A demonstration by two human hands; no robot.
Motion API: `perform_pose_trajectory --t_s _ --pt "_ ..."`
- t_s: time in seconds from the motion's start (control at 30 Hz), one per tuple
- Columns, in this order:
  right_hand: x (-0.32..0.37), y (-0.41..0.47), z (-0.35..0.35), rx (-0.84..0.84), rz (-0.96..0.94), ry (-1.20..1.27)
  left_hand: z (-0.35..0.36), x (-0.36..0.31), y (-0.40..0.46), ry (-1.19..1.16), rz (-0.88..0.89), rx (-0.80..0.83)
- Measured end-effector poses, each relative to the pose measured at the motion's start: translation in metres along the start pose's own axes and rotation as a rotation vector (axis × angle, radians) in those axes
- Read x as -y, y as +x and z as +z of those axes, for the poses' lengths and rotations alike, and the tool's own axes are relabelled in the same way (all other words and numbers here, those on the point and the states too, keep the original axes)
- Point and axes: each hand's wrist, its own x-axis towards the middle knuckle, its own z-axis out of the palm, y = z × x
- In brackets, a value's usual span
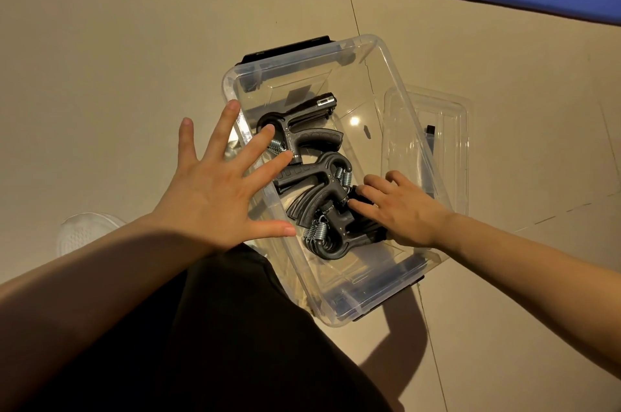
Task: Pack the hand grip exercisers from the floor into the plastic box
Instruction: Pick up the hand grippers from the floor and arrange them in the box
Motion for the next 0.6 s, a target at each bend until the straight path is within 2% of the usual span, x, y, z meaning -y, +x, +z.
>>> perform_pose_trajectory --t_s 0.3,0.6 --pt "0.0067 -0.0017 0.0028 0.027 0.031 -0.026 -0.0038 0.0009 0.0004 0.009 0.022 -0.009" --pt "0.0110 0.0063 0.0068 0.027 0.099 0.070 0.0007 0.0022 0.0041 -0.003 0.028 -0.011"
